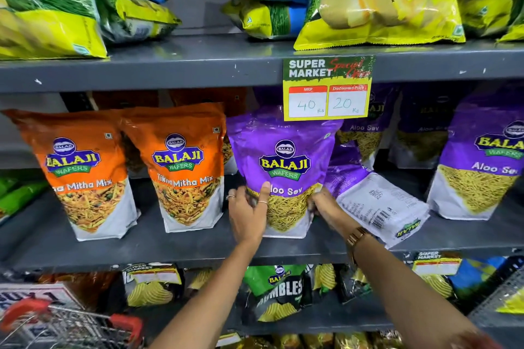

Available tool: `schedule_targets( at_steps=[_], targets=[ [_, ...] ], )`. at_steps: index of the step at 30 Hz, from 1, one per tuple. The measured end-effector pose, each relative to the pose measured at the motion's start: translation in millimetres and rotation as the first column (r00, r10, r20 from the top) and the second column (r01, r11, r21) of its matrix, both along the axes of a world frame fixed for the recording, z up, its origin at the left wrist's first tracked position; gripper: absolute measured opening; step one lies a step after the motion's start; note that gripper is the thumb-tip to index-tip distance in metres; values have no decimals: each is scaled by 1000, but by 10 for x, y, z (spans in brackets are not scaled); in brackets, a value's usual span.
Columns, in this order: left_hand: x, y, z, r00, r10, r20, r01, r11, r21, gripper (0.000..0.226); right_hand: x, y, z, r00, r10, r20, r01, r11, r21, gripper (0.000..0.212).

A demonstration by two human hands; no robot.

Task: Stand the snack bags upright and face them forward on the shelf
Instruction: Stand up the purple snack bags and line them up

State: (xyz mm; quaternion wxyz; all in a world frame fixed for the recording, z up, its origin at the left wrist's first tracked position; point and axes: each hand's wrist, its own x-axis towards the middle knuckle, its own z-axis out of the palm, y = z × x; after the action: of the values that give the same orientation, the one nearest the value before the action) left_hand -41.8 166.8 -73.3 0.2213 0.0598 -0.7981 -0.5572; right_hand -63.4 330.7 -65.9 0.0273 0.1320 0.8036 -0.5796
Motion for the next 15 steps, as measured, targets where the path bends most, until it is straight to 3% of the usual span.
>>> schedule_targets(
  at_steps=[4,8,12,15],
  targets=[
    [2,-10,35,1000,-7,-8,6,1000,-30,43,17,-3,-48,1000,-17,-19,16,997,-76,34],
    [92,7,88,995,47,-85,-43,998,46,55,59,39,-30,983,-97,-154,69,981,-179,20],
    [155,16,144,962,67,-267,-48,996,78,51,187,193,9,895,-292,-337,230,950,-211,38],
    [159,70,167,943,79,-324,-53,995,89,41,282,316,137,795,-400,-456,387,913,-128,18]
  ],
)
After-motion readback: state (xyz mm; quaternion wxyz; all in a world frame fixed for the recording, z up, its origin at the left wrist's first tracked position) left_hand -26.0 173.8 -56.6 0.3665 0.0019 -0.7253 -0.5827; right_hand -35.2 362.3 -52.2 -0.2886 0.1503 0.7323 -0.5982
